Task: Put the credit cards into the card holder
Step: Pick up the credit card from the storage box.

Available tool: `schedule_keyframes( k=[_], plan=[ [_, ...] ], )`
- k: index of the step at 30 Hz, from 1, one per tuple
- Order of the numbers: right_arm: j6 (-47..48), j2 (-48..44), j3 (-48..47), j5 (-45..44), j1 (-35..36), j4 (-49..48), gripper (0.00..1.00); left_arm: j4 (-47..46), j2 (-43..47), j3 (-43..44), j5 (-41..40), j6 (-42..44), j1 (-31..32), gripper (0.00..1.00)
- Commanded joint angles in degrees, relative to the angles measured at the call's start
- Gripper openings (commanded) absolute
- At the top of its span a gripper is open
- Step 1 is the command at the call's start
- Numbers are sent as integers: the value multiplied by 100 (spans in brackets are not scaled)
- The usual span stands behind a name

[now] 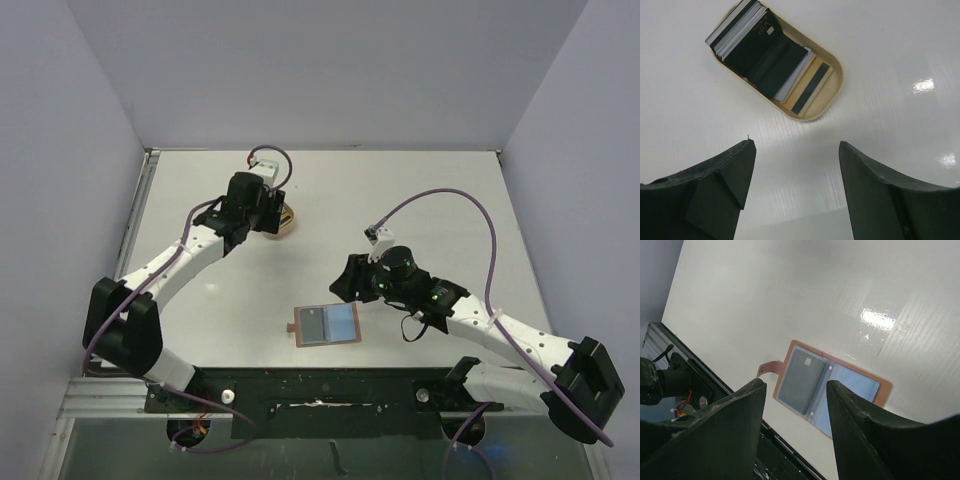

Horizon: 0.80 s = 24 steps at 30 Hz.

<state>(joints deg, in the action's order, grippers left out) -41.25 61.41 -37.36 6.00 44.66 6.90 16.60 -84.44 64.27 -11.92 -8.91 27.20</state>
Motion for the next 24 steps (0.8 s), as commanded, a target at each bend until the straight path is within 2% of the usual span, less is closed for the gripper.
schedule_keyframes(
  k=[1, 5, 8, 14, 24],
  plan=[
    [172, -68, -169, -154, -29, -104, 52, -235, -730, 687, -40, 1570, -185, 66],
    [147, 11, -145, -85, -38, -123, 52, -394, -1463, 1221, 243, 2024, -393, 58],
    [144, 37, -167, -96, -44, -65, 52, -391, -1974, 1644, 60, 2266, -537, 55],
    [136, 40, -218, -205, -94, 78, 52, -172, -2785, 2569, -126, 2578, -846, 63],
    [179, 339, -477, -237, -128, 328, 52, -37, -3403, 3300, 181, 3116, -1075, 63]
  ],
)
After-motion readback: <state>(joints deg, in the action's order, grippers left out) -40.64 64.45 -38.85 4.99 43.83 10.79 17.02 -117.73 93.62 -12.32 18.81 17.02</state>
